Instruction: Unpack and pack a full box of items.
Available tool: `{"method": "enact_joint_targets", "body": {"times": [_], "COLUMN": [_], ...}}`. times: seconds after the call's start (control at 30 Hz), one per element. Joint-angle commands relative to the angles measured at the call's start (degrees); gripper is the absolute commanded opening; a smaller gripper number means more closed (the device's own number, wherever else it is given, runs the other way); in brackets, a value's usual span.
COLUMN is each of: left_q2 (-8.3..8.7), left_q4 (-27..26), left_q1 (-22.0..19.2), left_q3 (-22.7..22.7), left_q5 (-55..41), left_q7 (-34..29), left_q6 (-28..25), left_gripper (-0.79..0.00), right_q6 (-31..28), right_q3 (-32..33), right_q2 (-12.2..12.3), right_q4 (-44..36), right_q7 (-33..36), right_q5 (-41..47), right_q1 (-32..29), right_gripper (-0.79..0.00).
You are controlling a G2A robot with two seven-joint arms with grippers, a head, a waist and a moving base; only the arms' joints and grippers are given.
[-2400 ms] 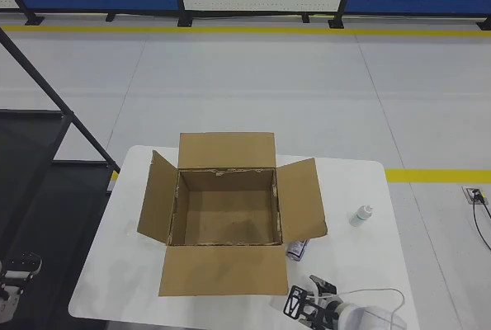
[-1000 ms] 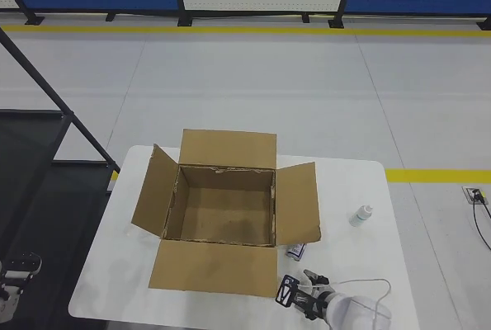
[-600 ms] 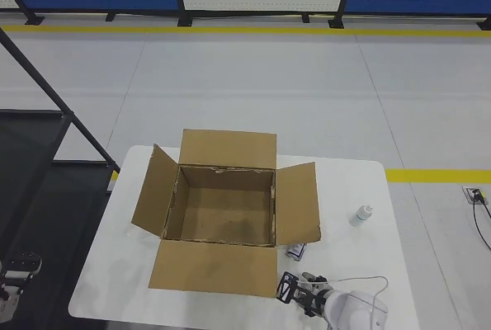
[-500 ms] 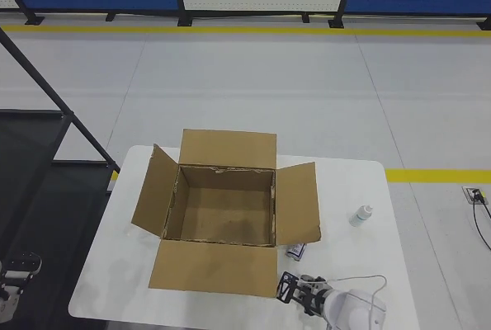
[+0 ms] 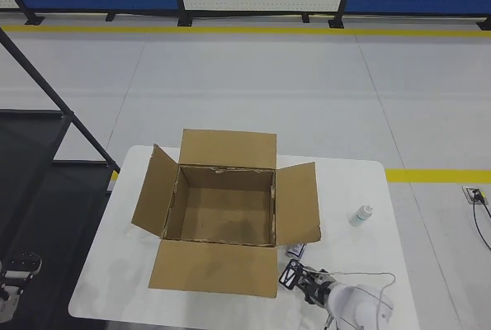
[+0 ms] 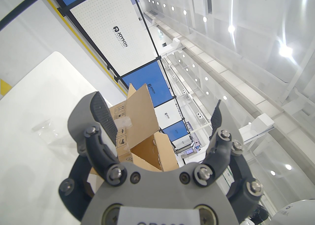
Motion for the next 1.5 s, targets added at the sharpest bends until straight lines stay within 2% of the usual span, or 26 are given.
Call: {"method": "enact_joint_targets", "body": {"times": [0.0, 0.1, 0.27, 0.47, 0.57, 1.0, 1.1, 1.47], "left_q2": [0.00, 0.00, 0.00, 0.00, 0.00, 0.00, 0.00, 0.00], "left_q4": [0.00, 0.00, 0.00, 0.00, 0.00, 0.00, 0.00, 0.00], "left_q1": [0.00, 0.00, 0.00, 0.00, 0.00, 0.00, 0.00, 0.00], "left_q3": [0.00, 0.00, 0.00, 0.00, 0.00, 0.00, 0.00, 0.00], "left_q5": [0.00, 0.00, 0.00, 0.00, 0.00, 0.00, 0.00, 0.00], "left_q7": [0.00, 0.00, 0.00, 0.00, 0.00, 0.00, 0.00, 0.00], "left_q6": [0.00, 0.00, 0.00, 0.00, 0.00, 0.00, 0.00, 0.00], "left_gripper": [0.000, 0.000, 0.000, 0.000, 0.000, 0.000, 0.000, 0.000], "right_q6": [2.96, 7.48, 11.62, 15.40, 21.21, 21.39, 21.08, 14.73], "right_q3": [2.91, 7.33, 13.04, 16.15, 16.38, 15.82, 15.01, 14.54], "right_q2": [0.14, 0.30, 0.52, 0.27, -0.22, -0.31, -0.48, -1.20], "right_q4": [-1.37, -3.21, -4.53, -2.15, 0.06, 0.45, 2.90, 24.12], "right_q7": [-3.31, -9.53, -22.03, -37.27, -42.45, -43.02, -43.24, -66.78], "right_q5": [2.78, 6.98, 12.10, 18.45, 21.34, 21.69, 23.65, 30.01], "right_q1": [-1.39, -4.14, -8.72, -11.94, -11.79, -11.52, -9.36, -3.52], "right_gripper": [-0.785, -0.785, -0.785, -0.785, -0.785, -0.785, -0.785, -0.785]}}
